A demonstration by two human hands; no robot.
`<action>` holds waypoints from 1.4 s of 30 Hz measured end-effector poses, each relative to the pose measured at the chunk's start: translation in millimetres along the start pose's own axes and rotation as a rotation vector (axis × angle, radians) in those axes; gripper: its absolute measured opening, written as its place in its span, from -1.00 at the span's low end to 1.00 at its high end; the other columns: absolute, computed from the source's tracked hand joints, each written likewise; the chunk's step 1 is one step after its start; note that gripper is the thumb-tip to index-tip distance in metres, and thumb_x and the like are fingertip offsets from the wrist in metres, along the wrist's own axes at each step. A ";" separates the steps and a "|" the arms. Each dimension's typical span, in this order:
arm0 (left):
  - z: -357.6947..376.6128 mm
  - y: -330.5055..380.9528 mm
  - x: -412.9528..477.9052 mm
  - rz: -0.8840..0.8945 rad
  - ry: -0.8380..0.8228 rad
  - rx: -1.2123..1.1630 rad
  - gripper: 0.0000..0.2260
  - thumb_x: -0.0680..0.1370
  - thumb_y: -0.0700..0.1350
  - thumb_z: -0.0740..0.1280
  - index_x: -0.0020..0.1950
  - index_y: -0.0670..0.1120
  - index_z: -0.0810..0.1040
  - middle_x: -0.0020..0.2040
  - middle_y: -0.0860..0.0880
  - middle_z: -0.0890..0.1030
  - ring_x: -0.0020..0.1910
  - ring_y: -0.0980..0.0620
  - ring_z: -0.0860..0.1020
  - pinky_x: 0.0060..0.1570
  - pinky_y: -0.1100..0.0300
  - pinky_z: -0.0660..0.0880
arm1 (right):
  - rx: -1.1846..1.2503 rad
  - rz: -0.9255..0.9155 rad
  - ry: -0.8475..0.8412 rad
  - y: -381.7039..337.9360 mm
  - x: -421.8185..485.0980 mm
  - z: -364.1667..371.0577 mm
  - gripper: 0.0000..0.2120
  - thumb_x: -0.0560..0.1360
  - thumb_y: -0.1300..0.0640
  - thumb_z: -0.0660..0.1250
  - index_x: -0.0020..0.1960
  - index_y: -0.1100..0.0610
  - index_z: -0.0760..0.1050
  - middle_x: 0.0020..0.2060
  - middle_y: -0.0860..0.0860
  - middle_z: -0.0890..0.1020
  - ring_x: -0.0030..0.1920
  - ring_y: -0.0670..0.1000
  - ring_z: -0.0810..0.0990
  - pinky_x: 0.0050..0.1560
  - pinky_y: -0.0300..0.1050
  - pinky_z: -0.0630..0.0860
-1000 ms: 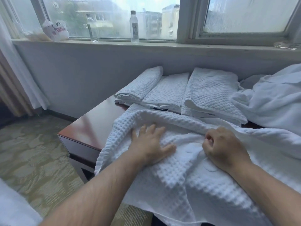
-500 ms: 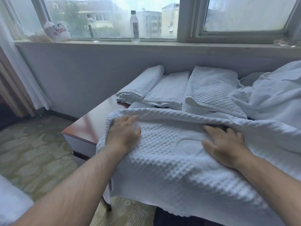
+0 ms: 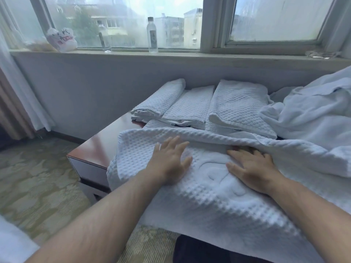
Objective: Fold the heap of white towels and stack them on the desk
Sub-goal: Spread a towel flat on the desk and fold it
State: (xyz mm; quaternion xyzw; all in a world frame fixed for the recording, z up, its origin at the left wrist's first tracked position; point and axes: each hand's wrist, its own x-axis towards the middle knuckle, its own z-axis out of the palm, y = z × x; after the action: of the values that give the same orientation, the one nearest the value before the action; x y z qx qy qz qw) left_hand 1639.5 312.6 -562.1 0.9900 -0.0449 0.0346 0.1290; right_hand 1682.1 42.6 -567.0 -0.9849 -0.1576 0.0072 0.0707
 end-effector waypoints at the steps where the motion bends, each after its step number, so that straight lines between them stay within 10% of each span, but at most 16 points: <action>1: 3.4 18.5 4.9 0.054 0.019 -0.006 -0.48 0.67 0.19 0.08 0.62 0.13 0.11 0.66 0.01 -0.01 0.62 0.01 -0.08 0.56 -0.07 -0.12 | 0.035 0.005 0.069 1.1 -3.1 -1.7 -0.51 0.58 -0.25 0.11 0.46 -0.14 0.39 0.51 -0.13 0.37 0.47 0.07 0.31 0.43 0.04 0.17; 7: 27.3 117.8 36.3 0.320 0.072 -0.003 -0.44 0.65 0.19 0.13 0.63 0.11 0.09 0.66 0.00 -0.01 0.62 0.02 -0.11 0.57 -0.03 -0.15 | -0.039 0.494 0.349 59.0 -47.9 -11.7 -0.70 0.50 -0.07 0.17 -0.17 0.09 0.57 -0.11 0.06 0.70 0.03 0.15 0.62 -0.01 -0.04 0.39; 11: 50.8 141.2 38.1 0.458 -0.074 0.066 -0.46 0.62 0.28 0.13 0.59 0.25 0.14 0.66 0.06 -0.03 0.62 0.01 -0.09 0.57 -0.07 -0.16 | 0.245 0.488 0.339 101.2 -64.6 -19.5 -0.63 0.55 -0.01 0.31 0.18 0.27 0.55 0.11 0.24 0.64 0.20 0.23 0.57 0.16 -0.04 0.43; 15: 56.9 142.6 42.5 0.378 -0.081 0.096 -0.39 0.58 0.37 0.03 0.61 0.21 0.08 0.66 0.05 -0.12 0.63 -0.02 -0.13 0.56 -0.08 -0.16 | 0.355 0.364 0.710 108.9 -57.5 -26.9 -0.31 0.42 0.32 0.35 0.53 0.26 0.27 0.43 0.22 0.43 0.40 0.22 0.38 0.42 0.08 0.31; 19: 62.6 166.5 50.3 0.151 -0.041 -0.049 -0.49 0.62 0.27 -0.02 0.51 0.09 0.25 0.65 -0.02 -0.03 0.62 -0.10 -0.07 0.53 -0.21 -0.11 | 0.725 0.604 1.040 126.4 -54.1 -34.8 -0.38 0.45 -0.08 0.25 0.41 0.23 0.43 0.27 0.15 0.55 0.32 0.18 0.47 0.28 0.01 0.38; 24: 65.3 193.4 63.1 0.246 0.176 -0.031 -0.64 0.59 0.03 0.18 0.38 0.02 0.41 0.58 -0.11 0.17 0.55 -0.15 0.10 0.52 -0.24 -0.04 | 1.121 0.772 0.842 152.3 -54.0 -53.9 -0.30 0.30 -0.60 0.11 -0.23 0.00 0.63 -0.23 -0.12 0.70 -0.12 -0.08 0.65 -0.14 -0.12 0.48; 30: 63.2 187.0 64.4 0.595 0.195 -0.108 -0.57 0.51 0.06 0.35 0.39 0.12 0.49 0.39 0.04 0.41 0.39 -0.04 0.34 0.36 0.03 0.28 | 1.033 0.919 0.451 150.3 -14.6 -99.4 0.05 0.17 -0.67 0.11 0.27 0.14 0.50 0.05 0.10 0.65 -0.04 0.17 0.67 -0.08 0.14 0.66; 35: 63.5 172.8 64.1 0.516 -0.008 0.020 -0.47 0.61 0.19 0.15 0.58 0.24 0.15 0.56 0.10 0.18 0.53 0.01 0.11 0.50 0.03 0.08 | 1.168 0.923 0.349 153.4 -1.0 -98.8 -0.59 0.60 -0.04 0.13 0.31 0.13 0.53 0.04 0.14 0.69 -0.26 0.06 0.61 -0.57 -0.25 0.47; 42: 60.7 160.5 52.9 0.463 -0.088 0.084 -0.44 0.61 0.23 0.08 0.60 0.20 0.07 0.62 0.04 0.08 0.56 -0.03 0.06 0.52 -0.13 0.03 | 1.264 1.054 0.249 164.7 -11.9 -100.6 -0.26 0.43 -0.41 0.06 0.08 0.22 0.61 -0.09 0.19 0.73 -0.09 0.17 0.67 -0.25 0.05 0.58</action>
State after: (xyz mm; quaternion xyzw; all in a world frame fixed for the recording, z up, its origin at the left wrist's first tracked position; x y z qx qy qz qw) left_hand 1679.8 138.2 -575.9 0.9585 -0.2746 0.0220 0.0740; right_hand 1725.4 -129.7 -490.8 -0.6979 0.3670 0.0174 0.6148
